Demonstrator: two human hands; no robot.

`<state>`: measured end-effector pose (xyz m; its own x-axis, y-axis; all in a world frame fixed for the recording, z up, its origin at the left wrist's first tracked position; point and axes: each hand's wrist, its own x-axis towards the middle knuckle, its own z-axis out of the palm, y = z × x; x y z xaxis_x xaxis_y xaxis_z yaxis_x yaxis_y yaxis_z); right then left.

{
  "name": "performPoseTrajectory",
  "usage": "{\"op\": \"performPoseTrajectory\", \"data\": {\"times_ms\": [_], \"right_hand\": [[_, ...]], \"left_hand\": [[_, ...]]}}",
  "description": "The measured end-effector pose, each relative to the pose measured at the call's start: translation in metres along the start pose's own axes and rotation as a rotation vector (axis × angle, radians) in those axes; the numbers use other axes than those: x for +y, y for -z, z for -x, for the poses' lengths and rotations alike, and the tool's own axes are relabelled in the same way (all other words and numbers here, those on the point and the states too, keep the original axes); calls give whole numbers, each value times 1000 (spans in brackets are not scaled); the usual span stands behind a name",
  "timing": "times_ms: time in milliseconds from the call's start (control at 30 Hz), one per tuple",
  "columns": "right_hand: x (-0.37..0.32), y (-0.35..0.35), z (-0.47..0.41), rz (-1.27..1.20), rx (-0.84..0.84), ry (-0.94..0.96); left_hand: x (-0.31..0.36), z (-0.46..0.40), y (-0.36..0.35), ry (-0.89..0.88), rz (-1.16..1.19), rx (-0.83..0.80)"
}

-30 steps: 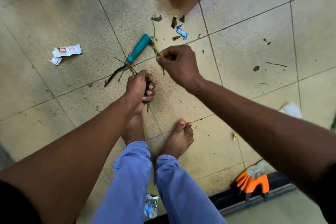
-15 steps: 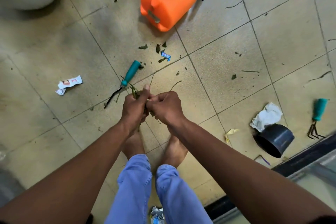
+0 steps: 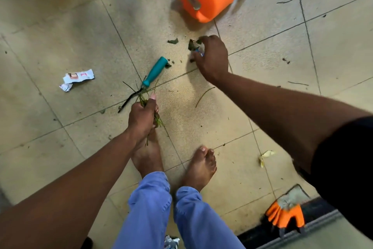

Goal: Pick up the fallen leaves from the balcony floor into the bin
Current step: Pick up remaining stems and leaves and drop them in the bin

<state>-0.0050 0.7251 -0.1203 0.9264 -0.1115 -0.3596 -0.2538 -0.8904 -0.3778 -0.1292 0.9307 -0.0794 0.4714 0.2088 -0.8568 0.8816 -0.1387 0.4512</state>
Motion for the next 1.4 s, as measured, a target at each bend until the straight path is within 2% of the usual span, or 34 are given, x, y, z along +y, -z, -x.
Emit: {"op": "performPoseTrajectory", "data": {"times_ms": [100, 300, 533, 633, 767, 900, 1033, 1133, 1267, 1400], "right_hand": [[4, -8, -25, 115, -42, 118], [-7, -27, -47, 240, -24, 212], [-35, -40, -49, 231, -74, 429], [-41, -47, -45, 331, -113, 553], [-43, -47, -47, 441, -161, 601], [-47, -38, -49, 441, -202, 545], [-32, -32, -27, 297, -157, 364], [-2, -25, 9, 167, -94, 226], [55, -16, 64, 110, -52, 19], [91, -16, 82, 53, -7, -98]], "left_hand": [[-14, -4, 6, 23, 8, 1], [-31, -8, 18, 64, 89, -25], [-34, -9, 25, 79, 127, -9], [-33, -10, 28, 86, 143, -15], [-32, -9, 30, 79, 153, -30], [-31, -9, 29, 73, 147, -32], [-31, -6, 22, 66, 152, -39], [-32, -2, 13, 61, 105, -41], [-34, 0, 0, 82, 107, -68], [-38, 1, -10, 105, 110, -110]]}}
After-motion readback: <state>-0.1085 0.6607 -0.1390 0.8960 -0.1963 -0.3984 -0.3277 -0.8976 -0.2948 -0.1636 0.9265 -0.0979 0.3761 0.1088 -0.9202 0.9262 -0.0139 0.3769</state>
